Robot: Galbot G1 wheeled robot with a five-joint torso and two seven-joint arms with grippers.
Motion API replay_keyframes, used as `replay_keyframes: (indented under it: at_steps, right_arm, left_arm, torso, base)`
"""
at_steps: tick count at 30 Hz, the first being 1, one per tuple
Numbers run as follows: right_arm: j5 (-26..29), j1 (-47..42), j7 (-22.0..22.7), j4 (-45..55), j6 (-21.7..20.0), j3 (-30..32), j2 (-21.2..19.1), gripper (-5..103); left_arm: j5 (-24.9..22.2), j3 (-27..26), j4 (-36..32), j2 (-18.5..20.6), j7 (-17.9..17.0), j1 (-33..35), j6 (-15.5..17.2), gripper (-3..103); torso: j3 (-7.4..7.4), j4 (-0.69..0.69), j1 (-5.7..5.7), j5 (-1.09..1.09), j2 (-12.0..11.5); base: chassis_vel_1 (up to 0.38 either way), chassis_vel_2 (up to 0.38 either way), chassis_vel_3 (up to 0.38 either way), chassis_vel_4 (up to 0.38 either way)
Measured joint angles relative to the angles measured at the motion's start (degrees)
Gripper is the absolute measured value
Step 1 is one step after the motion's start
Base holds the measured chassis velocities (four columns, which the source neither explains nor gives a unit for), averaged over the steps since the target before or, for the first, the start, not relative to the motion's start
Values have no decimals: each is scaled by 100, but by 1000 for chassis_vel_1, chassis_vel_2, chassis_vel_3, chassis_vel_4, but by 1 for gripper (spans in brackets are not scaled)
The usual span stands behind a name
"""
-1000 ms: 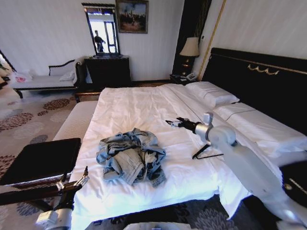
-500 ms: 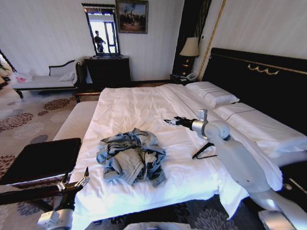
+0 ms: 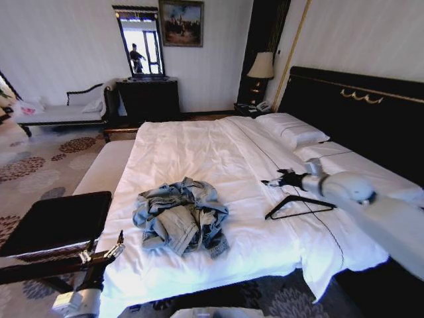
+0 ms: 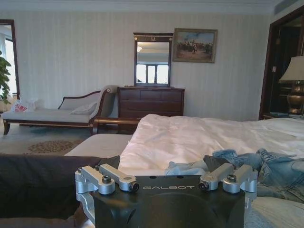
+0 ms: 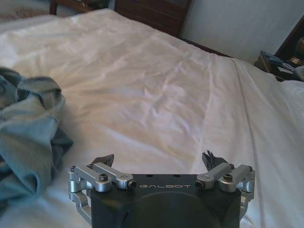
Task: Pick up the clothes from the bed and hang them on the clothes hanger.
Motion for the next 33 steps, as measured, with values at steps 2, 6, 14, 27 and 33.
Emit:
replay_keyframes:
  at_steps: [2, 6, 14, 27, 33]
  right_arm:
    - [80, -137, 22, 70, 0, 130, 109, 100]
    - [637, -675, 205, 520, -105, 799, 582, 100]
    - [1554, -844, 495, 1045, -251, 1182, 1345, 100]
    - [3076, -1674, 1125, 1285, -350, 2720, 2333, 100]
    - [3831, -3126, 1385, 1016, -347, 4372, 2893, 100]
  left_arm:
    - [0, 8, -1, 1, 2, -1, -4, 99]
    - [-47, -12, -1, 66, 0, 56, -81, 99]
    - [-94, -34, -4, 86, -1, 73, -134, 99]
    - [-83, 23, 24, 55, -13, 12, -135, 99]
    - [-102, 45, 94, 95, -23, -40, -125, 99]
  torso:
    - [0, 0, 0, 2, 0]
    - [0, 2, 0, 4, -1]
    - [0, 2, 0, 0, 0]
    - [1, 0, 0, 2, -1]
    - [1, 0, 0, 0, -1]
  base:
    - [0, 0, 0, 0]
    - [0, 0, 0, 0]
    - [0, 0, 0, 0]
    - [0, 0, 0, 0]
    - [0, 0, 0, 0]
